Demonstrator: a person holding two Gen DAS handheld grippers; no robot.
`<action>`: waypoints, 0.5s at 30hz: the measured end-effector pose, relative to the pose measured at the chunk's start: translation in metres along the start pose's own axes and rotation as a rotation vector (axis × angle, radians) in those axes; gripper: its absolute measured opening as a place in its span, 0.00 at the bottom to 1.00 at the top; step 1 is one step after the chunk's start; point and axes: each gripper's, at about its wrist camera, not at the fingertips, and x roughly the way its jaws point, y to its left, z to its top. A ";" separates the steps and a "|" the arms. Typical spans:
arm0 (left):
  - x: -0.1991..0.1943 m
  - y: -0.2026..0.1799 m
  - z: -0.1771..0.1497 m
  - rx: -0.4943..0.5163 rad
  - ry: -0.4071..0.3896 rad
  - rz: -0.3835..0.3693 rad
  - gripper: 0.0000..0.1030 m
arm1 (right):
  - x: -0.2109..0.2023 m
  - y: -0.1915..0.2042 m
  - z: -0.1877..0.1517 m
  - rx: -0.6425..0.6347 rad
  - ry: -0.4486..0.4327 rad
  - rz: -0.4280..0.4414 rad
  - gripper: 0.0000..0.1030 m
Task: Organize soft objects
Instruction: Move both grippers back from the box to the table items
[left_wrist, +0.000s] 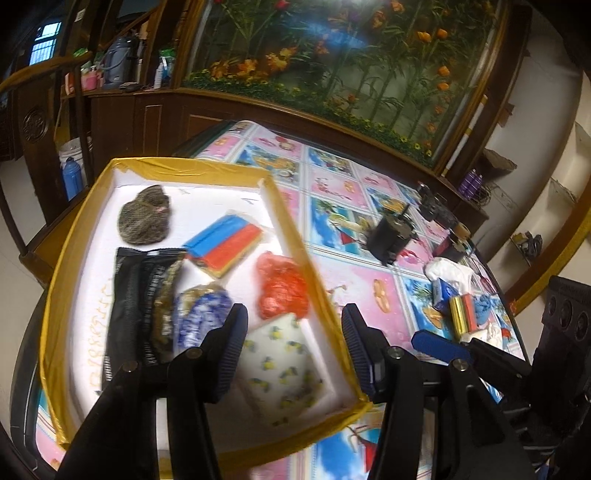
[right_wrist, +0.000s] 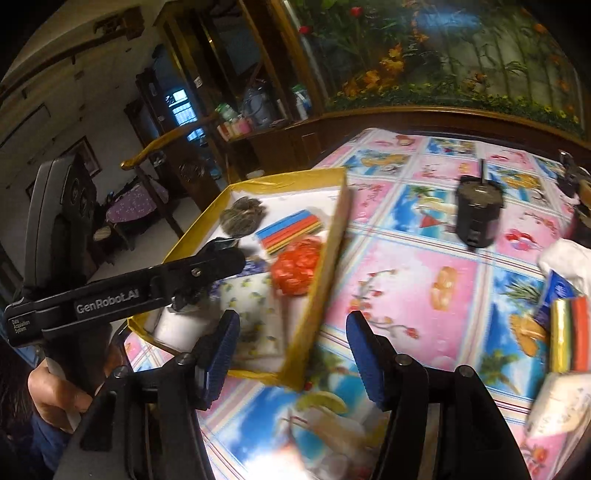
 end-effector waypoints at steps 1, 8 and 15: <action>0.002 -0.008 -0.001 0.015 0.005 -0.007 0.50 | -0.006 -0.008 -0.002 0.014 -0.008 -0.011 0.63; 0.021 -0.062 -0.011 0.103 0.064 -0.061 0.56 | -0.054 -0.069 -0.016 0.120 -0.071 -0.095 0.63; 0.046 -0.125 -0.028 0.214 0.130 -0.142 0.57 | -0.118 -0.139 -0.036 0.238 -0.158 -0.203 0.63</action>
